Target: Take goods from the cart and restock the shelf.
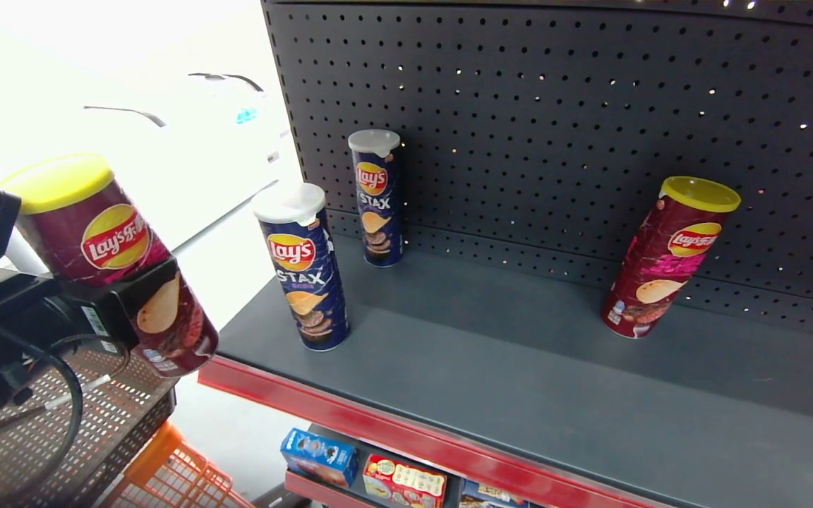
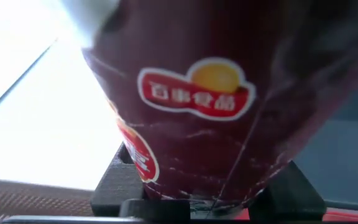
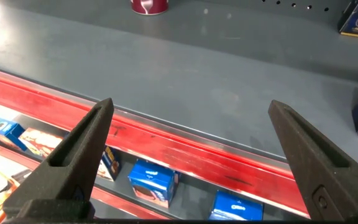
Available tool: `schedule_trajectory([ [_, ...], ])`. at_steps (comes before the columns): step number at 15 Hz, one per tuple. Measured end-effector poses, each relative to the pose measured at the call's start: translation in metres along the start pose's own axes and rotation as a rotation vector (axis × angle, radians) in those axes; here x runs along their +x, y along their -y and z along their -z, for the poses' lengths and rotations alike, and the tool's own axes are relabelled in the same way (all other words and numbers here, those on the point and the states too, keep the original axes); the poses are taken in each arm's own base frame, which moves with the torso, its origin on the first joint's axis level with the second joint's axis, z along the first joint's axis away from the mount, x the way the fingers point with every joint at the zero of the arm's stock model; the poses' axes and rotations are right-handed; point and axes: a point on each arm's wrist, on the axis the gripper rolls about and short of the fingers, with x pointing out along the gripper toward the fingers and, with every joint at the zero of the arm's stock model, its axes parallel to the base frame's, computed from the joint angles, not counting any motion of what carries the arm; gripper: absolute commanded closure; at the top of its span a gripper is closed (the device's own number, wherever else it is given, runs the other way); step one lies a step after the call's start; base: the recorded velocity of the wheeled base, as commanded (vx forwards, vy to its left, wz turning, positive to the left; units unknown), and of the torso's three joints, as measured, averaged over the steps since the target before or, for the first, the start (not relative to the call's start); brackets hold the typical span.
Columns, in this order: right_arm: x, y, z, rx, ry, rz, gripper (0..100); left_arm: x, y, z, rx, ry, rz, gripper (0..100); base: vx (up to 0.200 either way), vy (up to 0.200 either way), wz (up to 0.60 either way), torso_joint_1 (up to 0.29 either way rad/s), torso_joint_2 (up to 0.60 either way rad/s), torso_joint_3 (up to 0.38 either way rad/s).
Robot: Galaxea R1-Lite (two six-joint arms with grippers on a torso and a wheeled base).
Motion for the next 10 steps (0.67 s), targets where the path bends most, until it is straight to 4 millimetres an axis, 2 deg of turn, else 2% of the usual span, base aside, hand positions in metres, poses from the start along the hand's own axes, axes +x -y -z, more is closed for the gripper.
schedule_trajectory([
  [10, 0.000, 0.000, 0.000, 0.000, 0.000, 0.000, 0, -0.023, 0.036, -0.018, -0.010, 0.095, 0.227, 100, 0.000, 0.000, 0.00, 0.000, 0.00, 0.000],
])
